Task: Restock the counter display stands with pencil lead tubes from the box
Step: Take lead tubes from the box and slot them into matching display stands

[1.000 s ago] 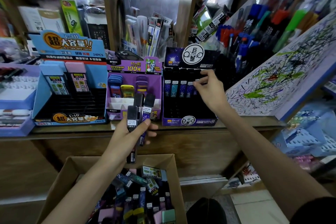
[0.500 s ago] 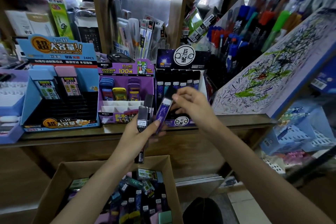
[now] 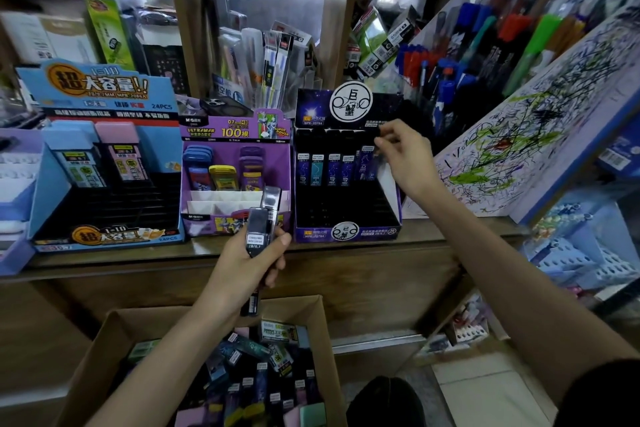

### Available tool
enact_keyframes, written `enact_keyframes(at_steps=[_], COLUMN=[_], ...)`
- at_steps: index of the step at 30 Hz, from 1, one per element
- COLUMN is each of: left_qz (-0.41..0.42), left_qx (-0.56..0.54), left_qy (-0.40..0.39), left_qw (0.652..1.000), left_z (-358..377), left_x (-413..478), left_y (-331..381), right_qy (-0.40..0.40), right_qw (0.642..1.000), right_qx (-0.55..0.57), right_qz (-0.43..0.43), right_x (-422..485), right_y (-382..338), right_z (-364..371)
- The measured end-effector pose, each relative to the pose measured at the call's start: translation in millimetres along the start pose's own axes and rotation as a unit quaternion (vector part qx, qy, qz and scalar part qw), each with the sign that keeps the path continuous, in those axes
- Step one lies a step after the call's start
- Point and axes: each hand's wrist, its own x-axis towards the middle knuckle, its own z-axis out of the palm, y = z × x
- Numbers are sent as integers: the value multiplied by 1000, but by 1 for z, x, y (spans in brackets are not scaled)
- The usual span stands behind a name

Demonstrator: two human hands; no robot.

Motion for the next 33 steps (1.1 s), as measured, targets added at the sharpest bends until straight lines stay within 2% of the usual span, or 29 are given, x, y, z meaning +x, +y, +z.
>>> enact_keyframes(at_steps=[9, 16, 24, 26, 28, 30, 33], left_qz=[-9, -14, 5, 2, 0, -4, -10], left_qx=[3, -21, -19, -22, -30, -39, -47], left_qy=[-9, -8, -2, 2, -7, -19, -29], left_qw=[1000, 1000, 1000, 1000, 1000, 999, 998], left_z=[-3, 0, 3, 2, 2, 4, 9], left_x=[1, 2, -2, -3, -4, -4, -3], left_y=[-2, -3, 2, 3, 4, 4, 5], right_qy=[-17, -11, 2, 25, 53, 11, -128], right_qw=[1000, 997, 993, 994, 997, 998, 971], right_qx=[8, 25, -28, -43, -11, 55, 188], right_qz=[0, 68, 112, 99, 61, 40, 68], right_x=[4, 5, 2, -11, -30, -51, -75], right_y=[8, 12, 6, 0, -12, -26, -46], right_z=[3, 13, 21, 20, 19, 20, 30])
